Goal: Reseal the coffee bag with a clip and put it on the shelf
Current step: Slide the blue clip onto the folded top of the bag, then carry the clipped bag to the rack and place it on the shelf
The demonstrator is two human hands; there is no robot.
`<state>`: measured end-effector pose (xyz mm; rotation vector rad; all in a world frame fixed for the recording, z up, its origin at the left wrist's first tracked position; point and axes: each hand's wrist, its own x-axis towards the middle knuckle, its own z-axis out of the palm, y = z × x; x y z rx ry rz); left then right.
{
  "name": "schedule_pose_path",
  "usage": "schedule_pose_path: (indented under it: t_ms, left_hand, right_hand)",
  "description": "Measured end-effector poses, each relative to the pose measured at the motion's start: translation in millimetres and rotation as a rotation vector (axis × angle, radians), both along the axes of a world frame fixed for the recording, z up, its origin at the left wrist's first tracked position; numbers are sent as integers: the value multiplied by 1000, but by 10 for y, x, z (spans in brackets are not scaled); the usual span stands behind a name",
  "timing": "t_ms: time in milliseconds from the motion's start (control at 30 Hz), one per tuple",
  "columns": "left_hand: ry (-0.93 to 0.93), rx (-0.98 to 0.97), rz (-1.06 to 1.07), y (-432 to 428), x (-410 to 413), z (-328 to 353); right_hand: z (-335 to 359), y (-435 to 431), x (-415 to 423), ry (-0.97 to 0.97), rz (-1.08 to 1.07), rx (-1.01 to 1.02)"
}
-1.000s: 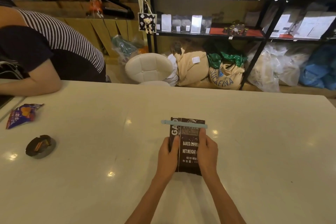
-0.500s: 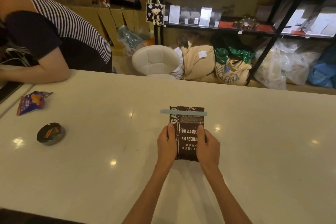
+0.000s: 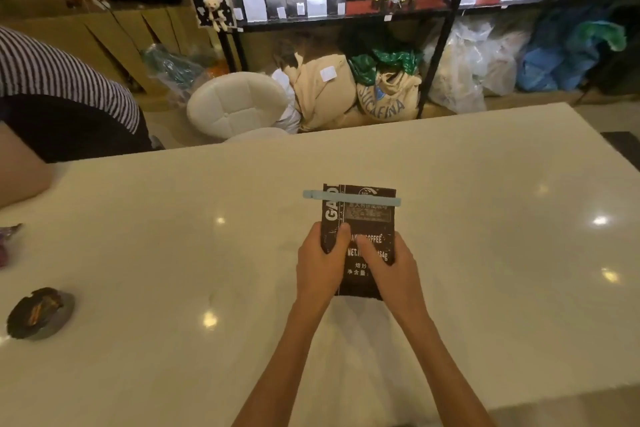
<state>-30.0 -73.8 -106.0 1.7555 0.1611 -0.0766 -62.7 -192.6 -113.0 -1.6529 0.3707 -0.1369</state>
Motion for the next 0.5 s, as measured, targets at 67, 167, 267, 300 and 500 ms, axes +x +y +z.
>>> schedule_pose_path:
  t_ms: [67, 167, 267, 300, 500]
  left_hand:
    - [3, 9, -24, -268, -81, 12]
    - [-12, 29, -97, -793, -185, 33]
    - [1, -6, -207, -1494, -350, 58]
    - [-7, -24, -249, -1774, -437, 64]
    - [-34, -50, -545, -3409, -1105, 76]
  right_hand:
    - [29, -221, -111, -18, -89, -41]
    - [53, -695, -328, -50, -233, -50]
    - [148, -1304, -628, -59, -373, -80]
    - [179, -1543, -760, -57, -422, -95]
    - [164, -2927, -1670, -14, -740, -87]
